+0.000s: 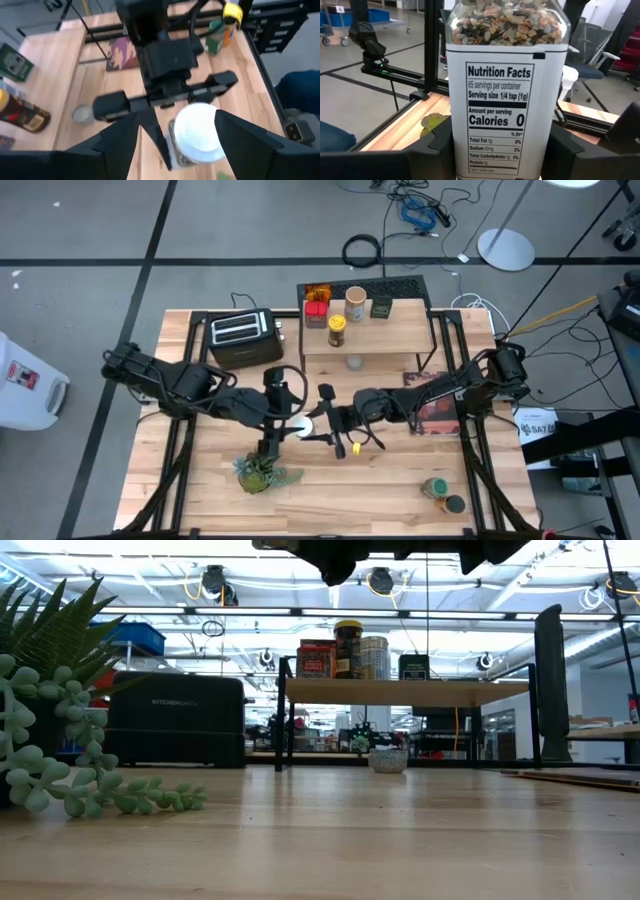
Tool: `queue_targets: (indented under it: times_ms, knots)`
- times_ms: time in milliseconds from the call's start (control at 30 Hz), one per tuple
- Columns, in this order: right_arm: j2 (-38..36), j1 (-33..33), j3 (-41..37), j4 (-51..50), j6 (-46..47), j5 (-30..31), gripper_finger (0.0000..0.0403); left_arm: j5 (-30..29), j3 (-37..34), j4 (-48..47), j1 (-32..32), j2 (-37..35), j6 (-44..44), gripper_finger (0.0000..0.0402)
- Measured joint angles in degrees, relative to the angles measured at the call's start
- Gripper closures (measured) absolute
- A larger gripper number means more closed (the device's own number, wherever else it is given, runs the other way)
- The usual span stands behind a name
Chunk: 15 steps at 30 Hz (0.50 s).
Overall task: Shelf spices
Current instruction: Put the white seasoning bottle on the shelf
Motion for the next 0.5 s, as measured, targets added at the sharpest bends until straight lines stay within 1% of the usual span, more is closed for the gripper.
queue_targets:
  times_ms: [100,333,500]
  knots:
    - [0.00,-0.36,0.00,-0.02,-0.05,0.02,0.0218,0.75,0.00,-0.54,-0.40,0.62,-0.89,0.0121]
    - [-0.02,-0.89,0.00,0.00,-0.02,0.02,0.0218,-0.95,-0.02,-0.57,-0.79,0.73,-1.03,0.0075]
    - [-0.02,-0.90,0.00,0.12,-0.04,1.47,0.0218,-1.25,-0.25,-0.46,-0.81,1.08,-1.48,0.0070]
